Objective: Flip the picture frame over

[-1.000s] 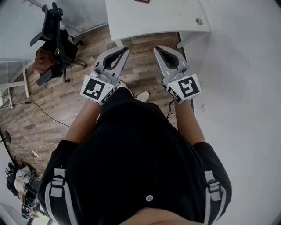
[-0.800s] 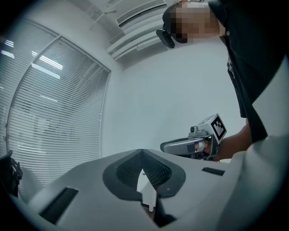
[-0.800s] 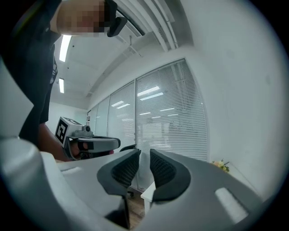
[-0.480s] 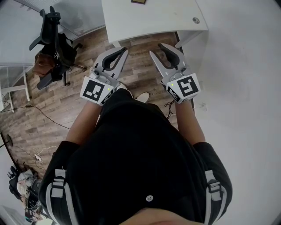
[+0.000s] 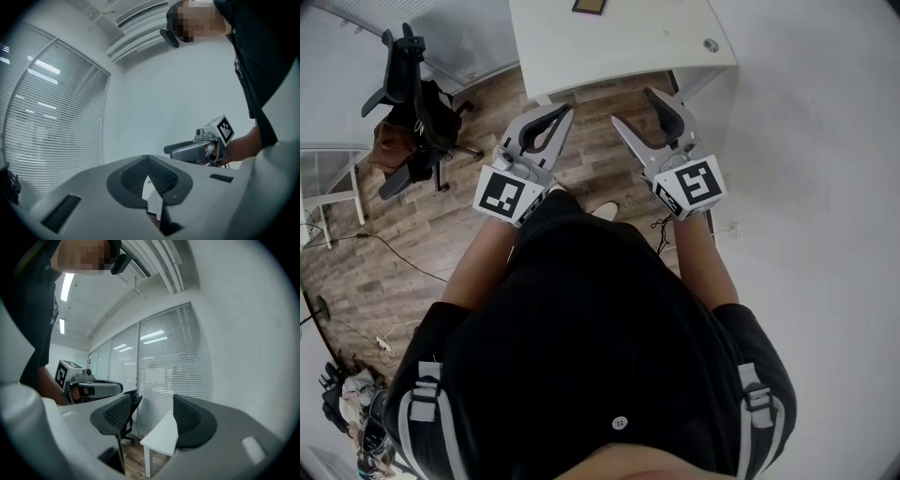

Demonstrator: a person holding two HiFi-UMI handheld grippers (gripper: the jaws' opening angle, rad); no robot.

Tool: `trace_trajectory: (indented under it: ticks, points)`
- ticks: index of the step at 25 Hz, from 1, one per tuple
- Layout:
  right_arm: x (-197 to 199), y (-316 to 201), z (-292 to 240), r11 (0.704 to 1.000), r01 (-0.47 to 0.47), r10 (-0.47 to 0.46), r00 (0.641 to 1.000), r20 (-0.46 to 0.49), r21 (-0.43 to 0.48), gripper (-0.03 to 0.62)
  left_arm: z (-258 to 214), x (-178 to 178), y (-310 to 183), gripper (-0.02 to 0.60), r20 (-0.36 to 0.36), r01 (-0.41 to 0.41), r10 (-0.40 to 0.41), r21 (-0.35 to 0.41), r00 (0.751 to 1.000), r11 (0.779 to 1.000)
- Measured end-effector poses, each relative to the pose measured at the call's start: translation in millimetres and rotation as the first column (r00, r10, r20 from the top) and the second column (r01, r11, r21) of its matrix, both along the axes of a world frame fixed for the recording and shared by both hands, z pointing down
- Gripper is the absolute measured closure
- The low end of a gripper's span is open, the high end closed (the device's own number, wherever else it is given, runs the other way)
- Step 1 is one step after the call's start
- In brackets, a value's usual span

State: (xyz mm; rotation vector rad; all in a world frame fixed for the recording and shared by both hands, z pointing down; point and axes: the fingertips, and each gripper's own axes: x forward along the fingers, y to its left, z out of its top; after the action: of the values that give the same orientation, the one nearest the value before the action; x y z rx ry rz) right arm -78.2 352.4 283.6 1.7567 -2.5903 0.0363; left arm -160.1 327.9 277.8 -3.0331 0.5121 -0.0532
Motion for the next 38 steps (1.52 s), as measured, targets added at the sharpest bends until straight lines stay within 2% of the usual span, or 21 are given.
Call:
trace_trajectory:
  ticks: [4,7,15,23,31,38]
  points:
    - [6.8,-4.4,1.1,1.000,-0.019,0.019,1.000,0.008,-0.004,0.244,0.8,3.7,-2.9,0.577,0.008,-0.003,0.003,0.003,1.000,1.000]
    - [10.6,-14.0,5.8,1.000,-0.023,0.023,1.000,0.020,-0.018,0.218,7.6,7.3,-13.8,0.577,0.013,-0.002,0.002,-0.009,1.000,1.000]
    - [21.0,-64.7,22.0,0.998,-0.033,0.034,0.999,0.019,-0.059,0.210,23.5,17.2,-71.6,0.577,0.008,-0.006,0.007,-0.040,1.000,0.999]
    - [29.1,-144.8,29.9,0.995,-0.047,0.047,0.999,-0.002,-0.091,0.210,24.3,28.9,-152.2,0.577,0.001,-0.026,0.026,-0.035,1.000,0.999]
    - [27.3,-230.2,36.1,0.985,-0.094,0.095,0.995,0.002,-0.147,0.210,21.4,22.7,-239.9,0.577,-0.026,-0.057,0.056,-0.039,0.998,0.998]
    - [21.1,-290.8,47.8,0.973,-0.140,0.147,0.989,0.021,-0.185,0.210,33.0,12.9,-303.4,0.577,-0.022,-0.083,0.082,-0.066,0.996,0.994]
